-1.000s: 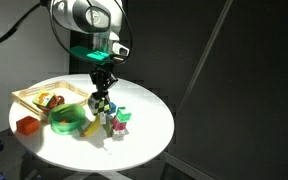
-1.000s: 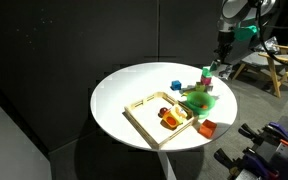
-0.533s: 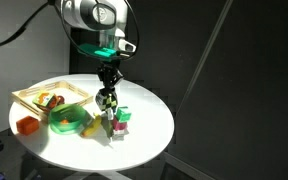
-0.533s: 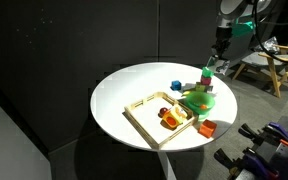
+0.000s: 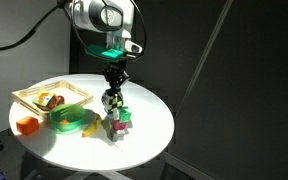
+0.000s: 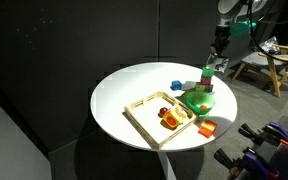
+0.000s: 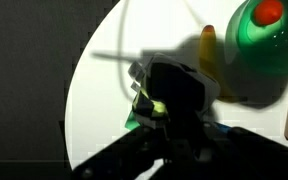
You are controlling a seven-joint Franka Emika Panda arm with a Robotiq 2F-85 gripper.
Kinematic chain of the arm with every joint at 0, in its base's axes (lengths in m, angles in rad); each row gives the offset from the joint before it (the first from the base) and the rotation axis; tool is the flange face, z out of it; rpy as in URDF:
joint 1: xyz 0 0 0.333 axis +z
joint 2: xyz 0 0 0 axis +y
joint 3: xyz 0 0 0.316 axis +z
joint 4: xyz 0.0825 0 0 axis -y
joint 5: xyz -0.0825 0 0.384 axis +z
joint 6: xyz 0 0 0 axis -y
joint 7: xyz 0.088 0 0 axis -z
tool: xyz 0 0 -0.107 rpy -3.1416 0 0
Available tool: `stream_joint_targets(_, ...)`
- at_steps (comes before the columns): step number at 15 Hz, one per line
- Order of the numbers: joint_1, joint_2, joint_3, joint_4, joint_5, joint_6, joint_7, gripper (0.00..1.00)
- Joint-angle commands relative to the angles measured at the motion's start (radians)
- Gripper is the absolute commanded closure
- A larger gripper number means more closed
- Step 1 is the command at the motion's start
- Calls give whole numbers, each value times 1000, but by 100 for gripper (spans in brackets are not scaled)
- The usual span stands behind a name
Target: Put the black soft cube on the green block
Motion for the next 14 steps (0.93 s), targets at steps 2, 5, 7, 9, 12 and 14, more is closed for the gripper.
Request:
stream_joint_targets(2, -26, 41, 4, 85, 31, -61, -1, 96)
stream_joint_targets(5, -36, 58, 3, 115, 42, -79, 0, 96)
stream_joint_targets(7, -41, 71, 2, 134, 45, -85, 2, 95)
stream_joint_targets(9, -45, 85, 2, 150, 46, -90, 5, 95)
stream_joint_targets(12, -48, 107, 2, 173, 46, -90, 16, 95)
stream_joint_targets(14, -49, 121, 3, 188, 46, -91, 25, 95)
